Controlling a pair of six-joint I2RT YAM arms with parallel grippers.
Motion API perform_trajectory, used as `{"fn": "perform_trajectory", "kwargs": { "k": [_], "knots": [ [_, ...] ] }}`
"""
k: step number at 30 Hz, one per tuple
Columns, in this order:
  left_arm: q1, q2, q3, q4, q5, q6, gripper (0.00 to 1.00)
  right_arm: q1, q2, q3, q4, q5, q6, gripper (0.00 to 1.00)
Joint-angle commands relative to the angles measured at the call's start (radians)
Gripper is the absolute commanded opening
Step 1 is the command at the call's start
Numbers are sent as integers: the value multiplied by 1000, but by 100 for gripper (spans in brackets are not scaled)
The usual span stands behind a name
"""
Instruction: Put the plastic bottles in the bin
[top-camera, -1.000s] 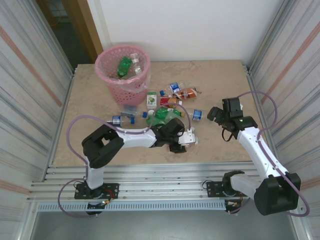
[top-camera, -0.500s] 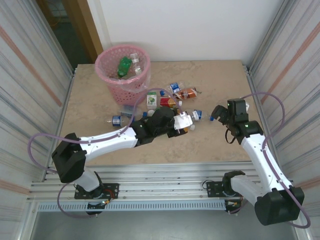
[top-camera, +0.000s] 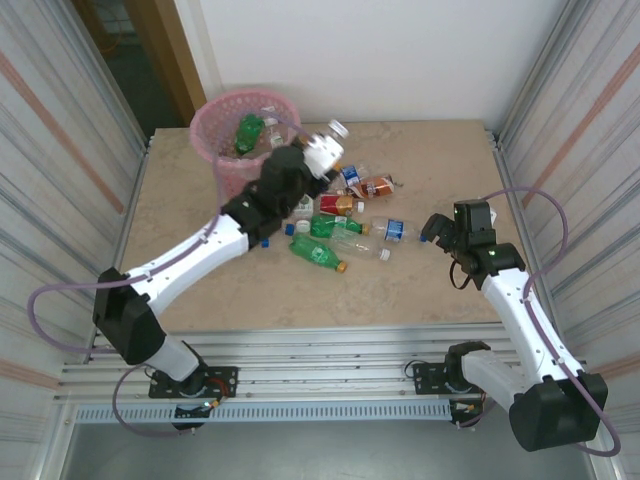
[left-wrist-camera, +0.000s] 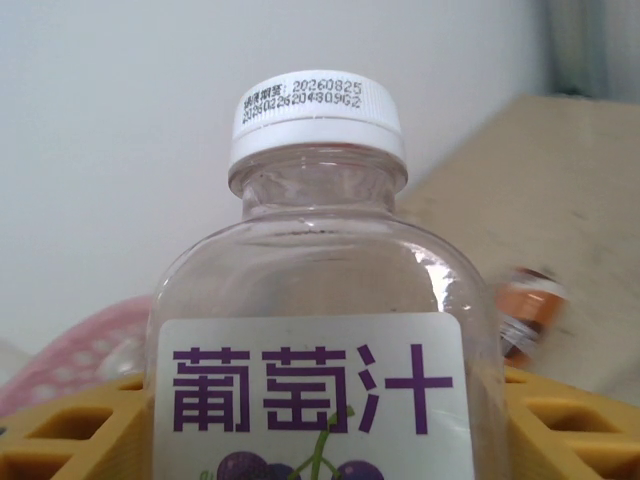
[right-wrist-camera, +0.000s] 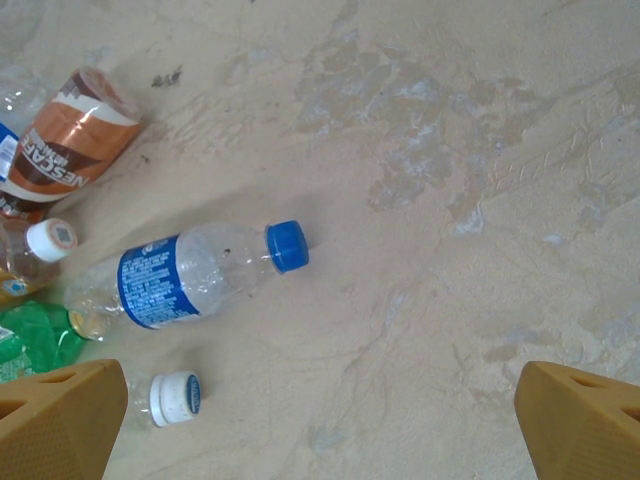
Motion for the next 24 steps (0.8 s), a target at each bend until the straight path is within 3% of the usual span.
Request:
{"fn": "perform_trajectory", "kwargs": {
  "k": [1, 9, 19, 24],
  "knots": [
    [115, -5, 89, 6, -7, -135, 45, -5, 2, -6, 1, -7, -23, 98],
    [325, 183, 317, -76, -19, -286, 45, -5, 40, 24, -14, -18, -18, 98],
    [427, 312, 406, -106, 1, -349, 47, -5, 31, 49, -42, -14, -21, 98],
    [481, 342, 388, -112, 77, -359, 50, -5, 30, 45, -42, -18, -15, 98]
  ]
}}
